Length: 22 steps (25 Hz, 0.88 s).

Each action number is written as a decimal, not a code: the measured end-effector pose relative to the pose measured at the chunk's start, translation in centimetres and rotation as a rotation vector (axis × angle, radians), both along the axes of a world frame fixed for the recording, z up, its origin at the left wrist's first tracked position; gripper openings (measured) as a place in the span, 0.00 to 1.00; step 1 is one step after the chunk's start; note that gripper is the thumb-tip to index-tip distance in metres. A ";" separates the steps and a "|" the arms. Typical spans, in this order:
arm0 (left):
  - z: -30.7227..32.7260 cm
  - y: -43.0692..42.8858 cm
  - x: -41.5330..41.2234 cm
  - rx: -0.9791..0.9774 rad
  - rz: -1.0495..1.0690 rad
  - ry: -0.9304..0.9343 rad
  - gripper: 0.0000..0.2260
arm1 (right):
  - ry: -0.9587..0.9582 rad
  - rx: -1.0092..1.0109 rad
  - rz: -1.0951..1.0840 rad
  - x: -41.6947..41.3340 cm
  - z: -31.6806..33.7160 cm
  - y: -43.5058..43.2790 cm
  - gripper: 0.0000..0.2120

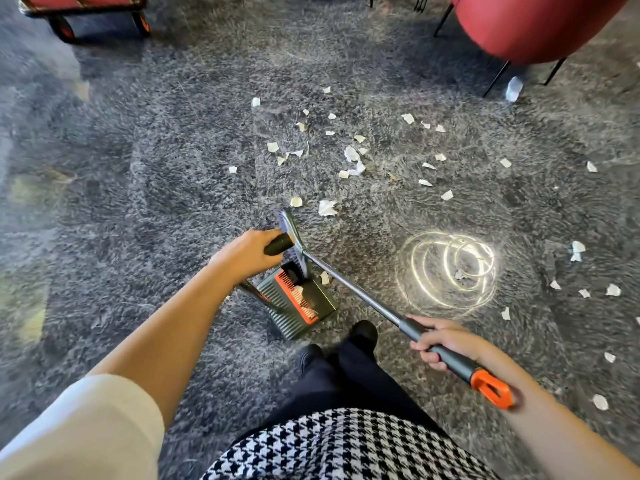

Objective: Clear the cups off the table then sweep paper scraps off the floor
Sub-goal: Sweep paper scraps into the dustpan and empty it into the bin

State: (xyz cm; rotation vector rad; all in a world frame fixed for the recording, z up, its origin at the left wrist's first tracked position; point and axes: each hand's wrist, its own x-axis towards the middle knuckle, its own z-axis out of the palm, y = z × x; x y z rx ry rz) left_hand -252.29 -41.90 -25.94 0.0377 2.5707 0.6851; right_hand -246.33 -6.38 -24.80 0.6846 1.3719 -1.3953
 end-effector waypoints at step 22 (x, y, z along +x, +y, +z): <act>-0.1 3.1 8.5 0.025 0.106 0.040 0.09 | 0.202 0.732 0.881 9.7 -3.7 5.4 0.15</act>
